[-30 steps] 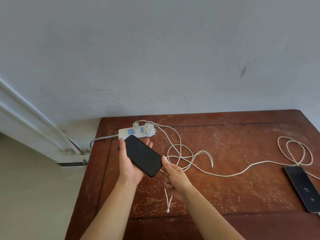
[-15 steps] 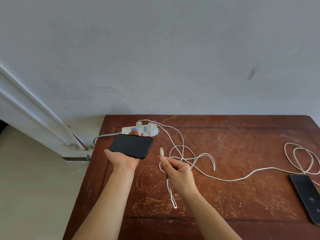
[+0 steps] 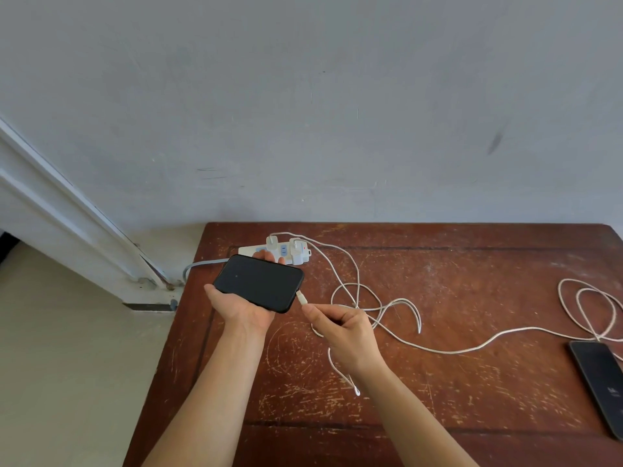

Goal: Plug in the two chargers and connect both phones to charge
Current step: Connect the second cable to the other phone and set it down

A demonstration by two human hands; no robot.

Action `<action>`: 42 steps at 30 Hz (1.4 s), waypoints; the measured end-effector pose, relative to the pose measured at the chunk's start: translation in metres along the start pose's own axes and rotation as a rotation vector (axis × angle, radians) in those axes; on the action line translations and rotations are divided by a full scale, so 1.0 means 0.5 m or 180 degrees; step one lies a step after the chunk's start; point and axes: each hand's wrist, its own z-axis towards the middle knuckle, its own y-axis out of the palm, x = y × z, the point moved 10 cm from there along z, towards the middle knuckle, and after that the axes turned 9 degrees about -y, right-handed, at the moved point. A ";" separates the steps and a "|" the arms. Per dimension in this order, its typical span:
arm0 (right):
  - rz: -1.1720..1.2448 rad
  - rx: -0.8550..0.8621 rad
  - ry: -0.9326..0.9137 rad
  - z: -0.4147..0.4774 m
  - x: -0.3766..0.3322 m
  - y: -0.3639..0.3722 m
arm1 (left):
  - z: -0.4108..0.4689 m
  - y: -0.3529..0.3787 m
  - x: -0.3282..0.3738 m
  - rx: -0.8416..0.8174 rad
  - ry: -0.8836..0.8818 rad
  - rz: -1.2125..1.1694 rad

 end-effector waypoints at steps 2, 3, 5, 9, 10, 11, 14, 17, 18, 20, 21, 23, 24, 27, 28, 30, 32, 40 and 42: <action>-0.0052 -0.0087 0.0009 0.005 -0.001 -0.006 | 0.004 0.001 0.001 -0.0015 0.0005 0.0110; -0.0076 -0.0124 0.0030 0.008 -0.001 -0.008 | 0.006 0.003 0.001 -0.0052 -0.0005 0.0160; -0.0101 -0.0208 0.0075 0.012 -0.005 -0.011 | 0.009 0.009 0.001 -0.0188 -0.0030 0.0255; -0.0200 -0.0390 0.0111 0.022 -0.017 -0.015 | 0.012 0.035 0.006 -0.0494 -0.0029 0.0614; -0.0239 -0.0425 0.0109 0.024 -0.019 -0.015 | 0.012 0.041 0.005 -0.0559 -0.0038 0.0675; -0.0278 -0.0439 0.0110 0.026 -0.021 -0.016 | 0.013 0.046 0.003 -0.0603 -0.0054 0.0709; -0.0352 -0.0427 0.0111 0.029 -0.023 -0.019 | 0.015 0.053 0.000 -0.0629 -0.0081 0.0742; -0.0339 -0.0348 0.0112 0.028 -0.025 -0.021 | 0.019 0.055 -0.001 -0.0588 -0.0064 0.0787; -0.0321 -0.0297 0.0109 0.027 -0.027 -0.023 | 0.018 0.056 -0.003 -0.0589 -0.0066 0.0775; -0.0302 -0.0187 0.0110 0.025 -0.031 -0.025 | 0.016 0.059 -0.008 -0.0633 -0.0093 0.0706; -0.0298 -0.0140 0.0114 0.023 -0.033 -0.025 | 0.015 0.062 -0.009 -0.0656 -0.0100 0.0697; -0.0266 -0.0060 0.0147 0.020 -0.034 -0.026 | 0.014 0.064 -0.011 -0.0664 -0.0112 0.0705; -0.0246 -0.0026 0.0185 0.018 -0.032 -0.027 | 0.014 0.065 -0.012 -0.0661 -0.0121 0.0710; -0.0162 0.0008 0.0354 0.013 -0.023 -0.026 | 0.015 0.060 -0.010 -0.0595 -0.0105 0.0850; -0.0139 -0.0003 0.0405 0.011 -0.020 -0.024 | 0.015 0.058 -0.009 -0.0581 -0.0095 0.0893; -0.0131 0.0002 0.0476 0.008 -0.018 -0.022 | 0.016 0.059 -0.009 -0.0603 -0.0101 0.0877; -0.0151 0.0023 0.0478 0.008 -0.019 -0.021 | 0.018 0.058 -0.009 -0.0600 -0.0121 0.0840; -0.0164 -0.0190 0.0652 0.004 -0.014 -0.011 | 0.018 0.065 -0.011 -0.0655 -0.0315 0.0833; -0.0107 -0.0205 0.0736 0.004 -0.007 -0.009 | 0.016 0.067 -0.012 -0.0615 -0.0340 0.0915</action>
